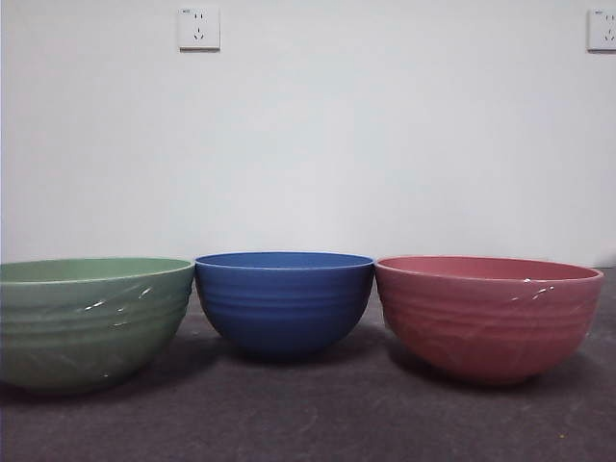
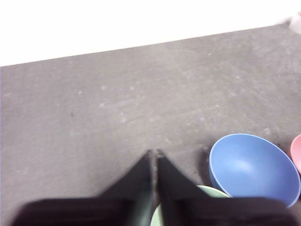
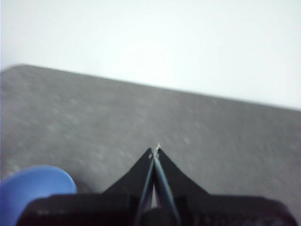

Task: Pick up the green bowl on the top,put the green bowl on the left,pick up the red bowl in the middle,put the red bowl on the right

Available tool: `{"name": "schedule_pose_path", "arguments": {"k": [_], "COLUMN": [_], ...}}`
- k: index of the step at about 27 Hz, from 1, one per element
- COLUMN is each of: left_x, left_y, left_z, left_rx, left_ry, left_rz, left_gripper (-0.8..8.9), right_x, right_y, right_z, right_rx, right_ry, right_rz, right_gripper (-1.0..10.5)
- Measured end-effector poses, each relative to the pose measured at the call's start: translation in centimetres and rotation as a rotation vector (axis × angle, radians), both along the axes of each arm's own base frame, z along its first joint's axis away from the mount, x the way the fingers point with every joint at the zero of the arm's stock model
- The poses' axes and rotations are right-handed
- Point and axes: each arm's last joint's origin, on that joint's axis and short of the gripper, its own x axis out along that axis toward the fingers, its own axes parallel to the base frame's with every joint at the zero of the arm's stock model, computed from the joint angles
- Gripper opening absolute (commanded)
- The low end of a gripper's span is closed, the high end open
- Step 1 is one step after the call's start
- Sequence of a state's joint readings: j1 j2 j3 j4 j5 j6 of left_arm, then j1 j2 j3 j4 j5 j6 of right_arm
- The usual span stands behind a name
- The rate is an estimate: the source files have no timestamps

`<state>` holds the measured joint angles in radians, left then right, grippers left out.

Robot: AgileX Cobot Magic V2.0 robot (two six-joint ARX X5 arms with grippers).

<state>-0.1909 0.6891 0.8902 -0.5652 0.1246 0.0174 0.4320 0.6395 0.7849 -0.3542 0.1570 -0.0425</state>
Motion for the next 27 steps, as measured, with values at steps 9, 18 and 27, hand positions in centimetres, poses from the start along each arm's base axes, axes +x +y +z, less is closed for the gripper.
{"name": "schedule_pose_path", "arguments": {"k": [9,18,27], "left_x": [-1.6,-1.7,-3.8], "left_y": [0.3,0.3,0.7], "left_z": [-3.6,-4.4,-3.8], "left_rx": [-0.01,0.006,0.015], "left_ry": [-0.035,0.049,-0.021], "left_rz": [-0.005,-0.005,0.013], "left_gripper": [-0.04,-0.04,-0.04], "right_x": [-1.3,-1.3,-1.3], "right_y": [-0.8,-0.8,-0.8], "right_z": [-2.9,-3.2,-3.3], "right_rx": [0.064,0.059,0.059], "right_ry": [-0.043,-0.01,-0.006], "right_rz": [-0.029,-0.03,-0.03], "right_gripper": [0.0,0.0,0.0]}}
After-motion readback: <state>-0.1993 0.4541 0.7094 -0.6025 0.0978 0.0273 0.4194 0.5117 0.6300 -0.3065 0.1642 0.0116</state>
